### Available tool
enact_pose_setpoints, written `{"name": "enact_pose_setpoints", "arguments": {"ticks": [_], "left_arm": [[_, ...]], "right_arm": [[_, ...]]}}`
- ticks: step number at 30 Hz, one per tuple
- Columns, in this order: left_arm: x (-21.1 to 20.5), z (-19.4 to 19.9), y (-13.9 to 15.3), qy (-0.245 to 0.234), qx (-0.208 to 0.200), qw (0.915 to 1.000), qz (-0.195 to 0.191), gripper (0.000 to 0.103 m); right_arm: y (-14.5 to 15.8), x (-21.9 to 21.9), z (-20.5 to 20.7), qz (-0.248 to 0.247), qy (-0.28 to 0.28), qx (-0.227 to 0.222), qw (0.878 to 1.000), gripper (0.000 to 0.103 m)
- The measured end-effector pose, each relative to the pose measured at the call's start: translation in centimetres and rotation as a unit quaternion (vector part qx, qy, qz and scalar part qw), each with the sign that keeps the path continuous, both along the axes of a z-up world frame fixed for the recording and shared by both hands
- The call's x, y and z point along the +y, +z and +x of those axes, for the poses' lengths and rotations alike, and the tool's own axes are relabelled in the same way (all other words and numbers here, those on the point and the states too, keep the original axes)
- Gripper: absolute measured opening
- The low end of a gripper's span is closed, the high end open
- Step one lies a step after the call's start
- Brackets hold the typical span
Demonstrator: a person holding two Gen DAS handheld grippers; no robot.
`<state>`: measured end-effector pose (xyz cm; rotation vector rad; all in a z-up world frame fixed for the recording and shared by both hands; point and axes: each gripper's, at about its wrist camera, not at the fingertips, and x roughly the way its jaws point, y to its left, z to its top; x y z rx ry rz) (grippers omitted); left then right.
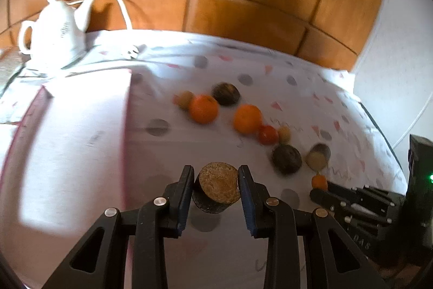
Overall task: Organize fruits
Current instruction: 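Carry the yam piece and carrot into the pink-rimmed tray and open both grippers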
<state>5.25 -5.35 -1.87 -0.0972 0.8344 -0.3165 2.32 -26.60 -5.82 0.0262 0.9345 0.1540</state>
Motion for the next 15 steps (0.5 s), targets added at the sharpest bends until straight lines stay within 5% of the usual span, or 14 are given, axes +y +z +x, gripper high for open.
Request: {"name": "enact_pose_setpoints", "arguments": {"ticks": [15], "left_arm": [[8.9,0.0,1.3,0.126,-0.016,0.9915,0.030,0.034]], "right_arm": [[3.3,10.8,3.1,0.073,0.139,-0.005,0.987,0.021]]}}
